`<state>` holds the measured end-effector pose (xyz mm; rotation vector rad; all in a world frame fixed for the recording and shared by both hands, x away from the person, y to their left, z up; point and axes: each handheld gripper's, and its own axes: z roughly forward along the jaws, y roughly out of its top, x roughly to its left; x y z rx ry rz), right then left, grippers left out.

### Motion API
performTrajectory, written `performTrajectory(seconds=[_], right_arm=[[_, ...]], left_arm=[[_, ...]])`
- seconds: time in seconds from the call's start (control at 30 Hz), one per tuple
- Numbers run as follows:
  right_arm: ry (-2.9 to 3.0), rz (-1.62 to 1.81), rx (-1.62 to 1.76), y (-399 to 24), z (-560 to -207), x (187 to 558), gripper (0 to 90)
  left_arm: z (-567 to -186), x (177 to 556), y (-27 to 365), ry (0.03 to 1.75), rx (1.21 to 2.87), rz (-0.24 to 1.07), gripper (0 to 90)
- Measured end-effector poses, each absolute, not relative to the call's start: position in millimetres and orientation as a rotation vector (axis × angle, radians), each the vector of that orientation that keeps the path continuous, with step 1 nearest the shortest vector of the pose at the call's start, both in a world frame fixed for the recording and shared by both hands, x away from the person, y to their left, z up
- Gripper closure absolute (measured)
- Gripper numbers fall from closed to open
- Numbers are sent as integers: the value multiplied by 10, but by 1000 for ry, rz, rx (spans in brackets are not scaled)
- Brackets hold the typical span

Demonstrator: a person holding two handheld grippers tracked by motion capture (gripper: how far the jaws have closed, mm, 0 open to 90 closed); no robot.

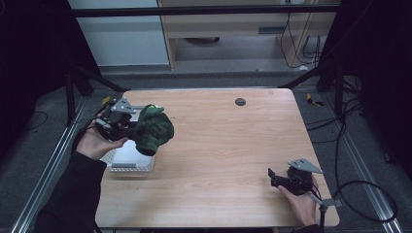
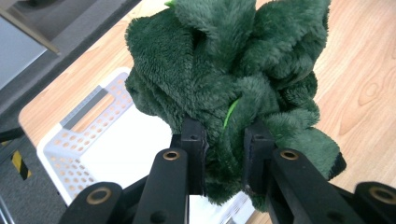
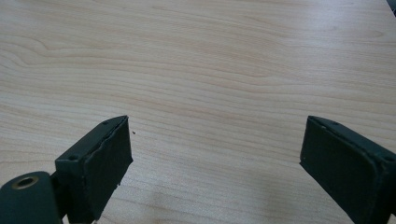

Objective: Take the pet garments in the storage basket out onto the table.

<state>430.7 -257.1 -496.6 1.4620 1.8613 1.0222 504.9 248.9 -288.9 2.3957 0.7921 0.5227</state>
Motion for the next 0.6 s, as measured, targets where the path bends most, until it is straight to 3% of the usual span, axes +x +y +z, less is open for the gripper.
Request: performTrajectory(seconds=[0.6], right_arm=[[1856,1027,1461,-2576,-4957,4302,89]], left_arm=[[-2987,5026,1939,615,2496,453,743]])
